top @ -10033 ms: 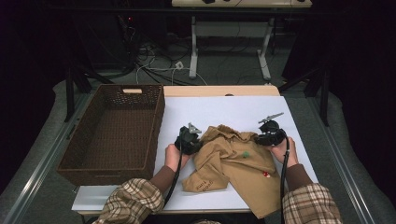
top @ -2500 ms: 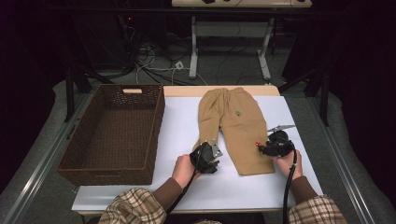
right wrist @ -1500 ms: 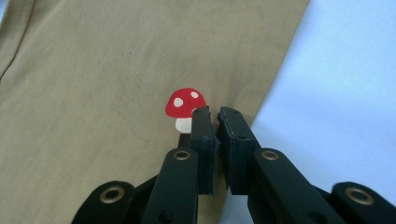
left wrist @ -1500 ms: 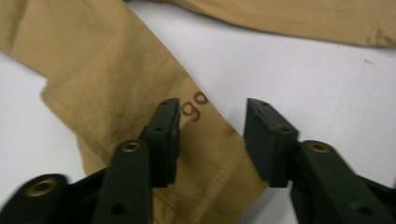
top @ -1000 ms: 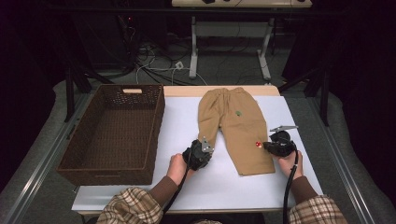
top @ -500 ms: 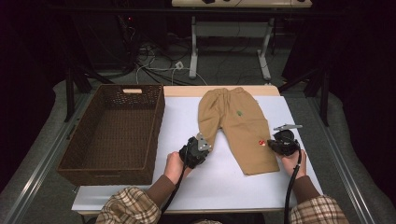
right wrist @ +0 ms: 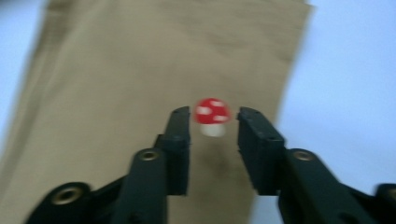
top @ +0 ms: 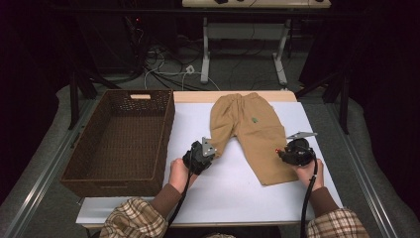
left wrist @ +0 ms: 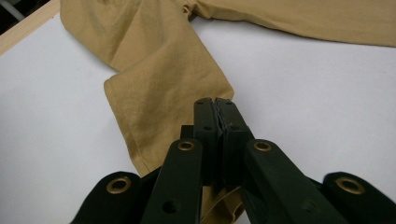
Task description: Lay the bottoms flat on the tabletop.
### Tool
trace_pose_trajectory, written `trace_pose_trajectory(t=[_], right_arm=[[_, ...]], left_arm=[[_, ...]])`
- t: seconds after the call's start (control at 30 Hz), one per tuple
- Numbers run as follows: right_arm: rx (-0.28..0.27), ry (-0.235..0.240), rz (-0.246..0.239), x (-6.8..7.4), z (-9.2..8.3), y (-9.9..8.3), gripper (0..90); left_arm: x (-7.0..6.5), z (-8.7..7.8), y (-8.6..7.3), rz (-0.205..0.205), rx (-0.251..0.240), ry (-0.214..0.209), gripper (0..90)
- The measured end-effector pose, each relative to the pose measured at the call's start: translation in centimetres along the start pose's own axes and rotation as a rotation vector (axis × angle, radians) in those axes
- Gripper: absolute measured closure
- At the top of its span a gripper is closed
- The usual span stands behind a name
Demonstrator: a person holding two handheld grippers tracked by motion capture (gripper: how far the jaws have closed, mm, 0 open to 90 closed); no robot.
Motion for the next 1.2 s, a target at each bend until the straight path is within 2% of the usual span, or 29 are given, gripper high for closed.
trace_pose_trajectory(t=[0.13, 0.27, 0.4, 0.47, 0.53, 0.6, 0.67, 0.83, 0.9, 1.03, 1.1, 1.2], right_arm=[[0.007, 0.105, -0.038, 3.0, -0.4, 0.2, 51.3], [0.017, 0.176, -0.068, 5.6, -0.4, 0.5, 47.2], [0.015, 0.219, -0.111, 8.0, -0.2, 0.8, 45.8], [0.021, 0.226, -0.131, 8.6, -0.1, 0.9, 46.5], [0.027, 0.212, -0.148, 9.2, 0.2, 0.9, 54.8], [0.014, 0.185, -0.167, 9.2, 0.3, 1.0, 63.9], [0.011, 0.184, -0.146, 8.9, 0.4, 0.9, 72.0], [-0.007, 0.167, -0.16, 8.6, 0.5, 0.8, 87.7], [-0.009, 0.173, -0.153, 8.5, 0.6, 0.8, 89.0], [-0.007, 0.144, -0.162, 8.0, 0.3, 0.9, 89.4], [-0.017, 0.121, -0.157, 7.3, 0.2, 1.0, 89.4], [-0.022, 0.1, -0.12, 5.7, 0.0, 0.9, 89.5]], left_arm=[[0.1, -0.1, 0.0, -0.002, -0.004, 0.005, 87.9], [0.3, -0.3, 0.0, -0.002, -0.012, 0.012, 87.8], [0.3, -0.4, 0.0, -0.001, -0.015, 0.016, 87.7], [0.4, -0.5, 0.0, -0.001, -0.02, 0.019, 87.8], [0.4, -0.5, 0.0, -0.002, -0.02, 0.022, 87.7], [0.5, -0.6, 0.0, -0.003, -0.021, 0.023, 87.7], [0.5, -0.6, 0.0, -0.005, -0.027, 0.024, 87.7], [0.6, -0.8, 0.1, -0.006, -0.031, 0.028, 87.7], [0.6, -0.8, 0.1, -0.009, -0.039, 0.031, 87.7], [0.7, -1.0, 0.1, -0.009, -0.049, 0.036, 87.8], [0.8, -1.2, 0.1, -0.011, -0.053, 0.04, 87.7], [0.9, -1.3, 0.1, -0.016, -0.06, 0.043, 87.8]])
Point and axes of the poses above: each handheld gripper's, and its own axes: z roughly forward along the jaws, y roughly out of its top, x roughly to its left, the point moved 4 cm from there along z, roughly forward along the jaws, and after that the axes turned 13 degrees about -y, right-handed, at the moved point
